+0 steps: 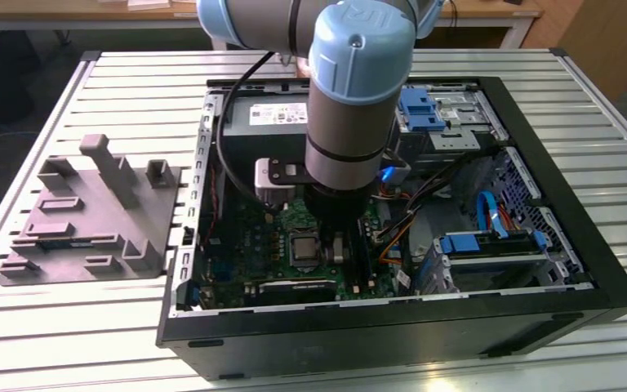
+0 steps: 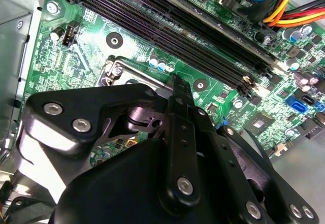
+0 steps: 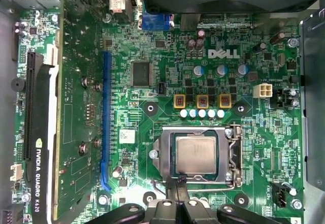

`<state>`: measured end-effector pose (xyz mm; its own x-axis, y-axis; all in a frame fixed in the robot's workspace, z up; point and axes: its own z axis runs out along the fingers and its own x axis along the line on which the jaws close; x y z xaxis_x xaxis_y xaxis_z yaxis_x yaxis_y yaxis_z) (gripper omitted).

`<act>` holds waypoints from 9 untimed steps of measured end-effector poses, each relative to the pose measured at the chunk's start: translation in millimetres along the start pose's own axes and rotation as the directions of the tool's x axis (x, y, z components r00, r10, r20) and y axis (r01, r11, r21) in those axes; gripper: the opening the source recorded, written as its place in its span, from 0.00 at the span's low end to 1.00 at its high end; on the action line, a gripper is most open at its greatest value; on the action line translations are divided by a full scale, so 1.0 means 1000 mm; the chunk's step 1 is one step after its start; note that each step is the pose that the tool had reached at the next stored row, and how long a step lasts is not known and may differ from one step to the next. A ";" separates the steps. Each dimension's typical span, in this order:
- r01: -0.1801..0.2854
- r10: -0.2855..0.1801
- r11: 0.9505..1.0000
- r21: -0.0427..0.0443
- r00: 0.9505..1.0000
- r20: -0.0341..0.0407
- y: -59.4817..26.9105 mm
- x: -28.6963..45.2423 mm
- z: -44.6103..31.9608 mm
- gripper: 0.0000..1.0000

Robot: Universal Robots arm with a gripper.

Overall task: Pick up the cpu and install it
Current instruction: 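Install the first cpu locking lever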

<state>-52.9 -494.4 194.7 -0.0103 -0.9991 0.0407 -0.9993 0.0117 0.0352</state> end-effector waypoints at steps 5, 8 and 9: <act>0.000 0.000 1.000 0.000 1.000 0.000 -0.0002 -0.0001 0.0018 0.11; 0.000 0.000 1.000 0.000 1.000 0.001 -0.0014 -0.0001 0.0020 0.11; 0.000 0.000 1.000 0.000 1.000 0.001 -0.0017 -0.0001 0.0021 0.11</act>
<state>-51.3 -494.4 192.6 -0.0103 -0.9992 0.0393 -0.9993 0.0117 0.0353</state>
